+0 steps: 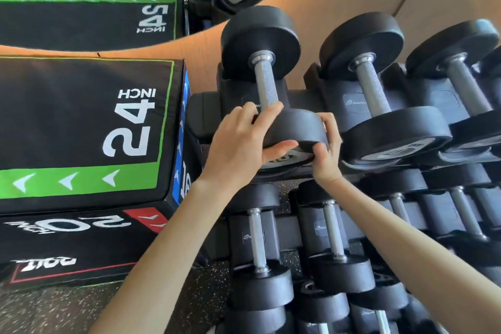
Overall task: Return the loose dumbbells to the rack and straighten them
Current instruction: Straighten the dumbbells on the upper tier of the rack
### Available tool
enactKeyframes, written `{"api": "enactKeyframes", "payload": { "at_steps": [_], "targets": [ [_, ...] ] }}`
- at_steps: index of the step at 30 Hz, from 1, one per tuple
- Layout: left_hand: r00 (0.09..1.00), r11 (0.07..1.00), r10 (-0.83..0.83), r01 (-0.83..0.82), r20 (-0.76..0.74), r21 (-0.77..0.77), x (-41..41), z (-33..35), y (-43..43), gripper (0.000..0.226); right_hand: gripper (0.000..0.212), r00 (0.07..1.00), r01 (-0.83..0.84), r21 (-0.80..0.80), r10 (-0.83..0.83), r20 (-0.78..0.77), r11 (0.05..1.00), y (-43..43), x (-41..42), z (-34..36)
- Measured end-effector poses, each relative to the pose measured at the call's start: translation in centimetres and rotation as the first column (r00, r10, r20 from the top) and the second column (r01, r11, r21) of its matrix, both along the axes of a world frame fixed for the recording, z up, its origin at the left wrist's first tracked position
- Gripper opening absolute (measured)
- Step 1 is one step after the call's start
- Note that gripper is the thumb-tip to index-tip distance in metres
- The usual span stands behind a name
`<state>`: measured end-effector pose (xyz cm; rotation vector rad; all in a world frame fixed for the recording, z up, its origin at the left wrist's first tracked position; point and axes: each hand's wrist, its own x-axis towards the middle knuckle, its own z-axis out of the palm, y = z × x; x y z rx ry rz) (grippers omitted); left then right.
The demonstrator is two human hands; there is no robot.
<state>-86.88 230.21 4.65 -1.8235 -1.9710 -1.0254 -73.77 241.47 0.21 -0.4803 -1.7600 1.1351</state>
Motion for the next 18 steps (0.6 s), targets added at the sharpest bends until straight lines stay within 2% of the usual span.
{"api": "enactKeyframes", "payload": {
  "at_steps": [1,3,5,7,10,13,15,18],
  "targets": [
    [0.998,1.0,-0.012,0.013,0.068,-0.015,-0.2,-0.1,-0.3,0.063,0.066,0.999,-0.026,0.013,0.026,0.043,1.0,0.0,0.1,0.3],
    [0.954,0.999,-0.037,0.036,0.297,0.009,-1.0,-1.4,-1.5,0.06,0.056,0.985,-0.093,0.043,0.086,0.149,0.995,-0.1,0.3,1.1],
    [0.842,0.995,-0.083,0.045,0.533,0.084,-1.5,-3.3,-2.5,0.056,0.044,0.957,-0.161,0.086,0.134,0.258,0.983,-0.2,0.6,2.3],
    [0.739,0.99,-0.118,0.036,0.663,0.137,-1.5,-5.1,-2.6,0.049,0.045,0.929,-0.211,0.193,0.136,0.343,0.958,-0.5,0.8,3.9],
    [0.64,0.974,-0.18,0.009,0.747,0.227,-1.0,-7.0,-1.7,0.042,0.058,0.888,-0.298,0.381,0.108,0.446,0.875,-1.3,-0.4,6.4],
    [0.563,0.949,-0.227,-0.056,0.795,0.311,-0.5,-8.0,-0.5,0.04,0.064,0.88,-0.312,0.483,0.057,0.472,0.818,-1.6,-1.6,7.3],
    [0.605,0.929,-0.228,-0.101,0.763,0.357,-0.4,-8.1,0.0,0.042,0.068,0.894,-0.279,0.495,0.034,0.446,0.823,-1.5,-1.6,7.0],
    [0.701,0.913,-0.184,-0.138,0.689,0.384,-0.3,-7.7,0.7,0.063,0.065,0.93,-0.213,0.532,0.003,0.367,0.819,-1.4,-1.4,6.1]
  ]
}}
